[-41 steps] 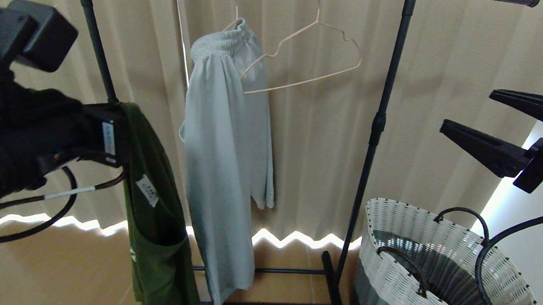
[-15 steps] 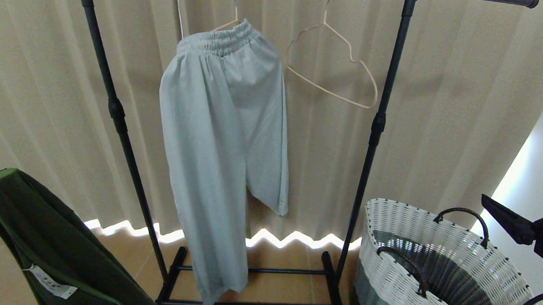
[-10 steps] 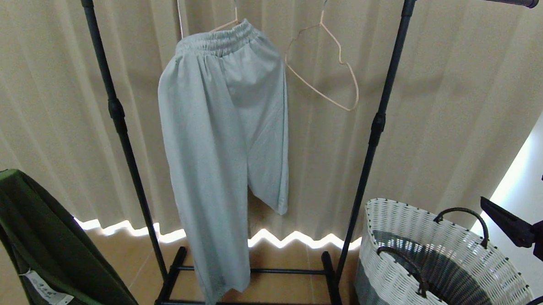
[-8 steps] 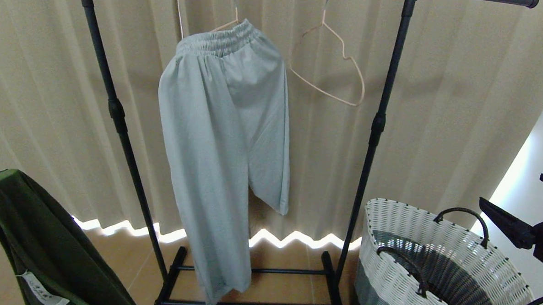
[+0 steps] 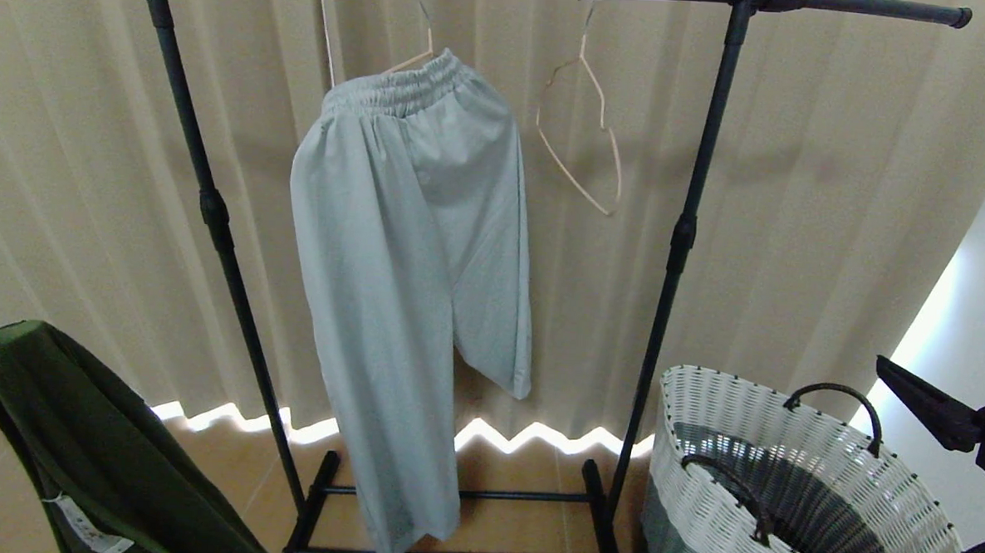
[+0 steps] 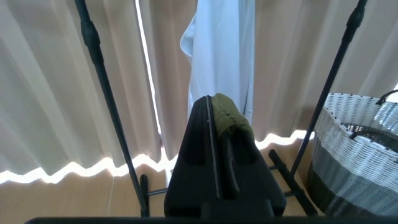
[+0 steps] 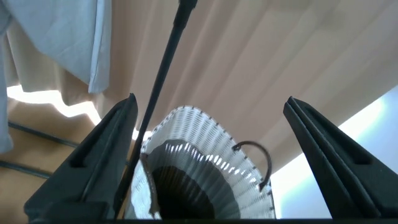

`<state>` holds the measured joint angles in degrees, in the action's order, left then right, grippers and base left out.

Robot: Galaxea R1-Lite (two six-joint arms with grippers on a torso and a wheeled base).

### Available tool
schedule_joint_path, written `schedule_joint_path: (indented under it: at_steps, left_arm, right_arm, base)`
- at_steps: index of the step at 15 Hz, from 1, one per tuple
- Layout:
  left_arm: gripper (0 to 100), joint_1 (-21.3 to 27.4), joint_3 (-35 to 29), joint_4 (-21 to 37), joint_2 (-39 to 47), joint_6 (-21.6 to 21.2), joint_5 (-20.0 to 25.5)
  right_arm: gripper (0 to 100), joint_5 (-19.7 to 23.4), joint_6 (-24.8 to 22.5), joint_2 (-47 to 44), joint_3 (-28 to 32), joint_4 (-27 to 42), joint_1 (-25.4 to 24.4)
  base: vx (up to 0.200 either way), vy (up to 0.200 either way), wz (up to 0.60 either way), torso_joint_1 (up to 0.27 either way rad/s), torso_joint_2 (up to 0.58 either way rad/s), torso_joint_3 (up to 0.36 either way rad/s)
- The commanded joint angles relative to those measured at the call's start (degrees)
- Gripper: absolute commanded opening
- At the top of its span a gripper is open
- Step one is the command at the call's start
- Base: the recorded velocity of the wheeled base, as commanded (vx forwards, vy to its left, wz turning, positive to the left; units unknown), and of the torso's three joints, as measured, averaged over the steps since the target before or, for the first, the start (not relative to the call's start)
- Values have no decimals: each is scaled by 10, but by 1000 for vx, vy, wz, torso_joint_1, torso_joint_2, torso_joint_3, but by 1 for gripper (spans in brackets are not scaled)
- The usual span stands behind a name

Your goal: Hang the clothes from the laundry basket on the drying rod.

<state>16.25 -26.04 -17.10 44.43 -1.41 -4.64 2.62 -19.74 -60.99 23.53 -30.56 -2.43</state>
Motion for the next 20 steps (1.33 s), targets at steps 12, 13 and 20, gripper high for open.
schedule_joint_path:
  at_steps: [12, 13, 20]
  left_arm:
    - [0, 0, 12, 1, 14, -1, 0]
    - [0, 0, 13, 1, 19, -1, 0]
    - [0, 1, 21, -2, 22, -6, -1]
  right_arm:
    - [100, -1, 0, 11, -1, 2, 0]
    - [100, -1, 0, 16, -1, 2, 0]
    - [100, 1, 11, 23, -30, 16, 0]
  base:
    - [0, 0, 0, 138, -449, -315]
    - [0, 0, 0, 188, -486, -310]
    - [0, 0, 0, 205, -504, -297]
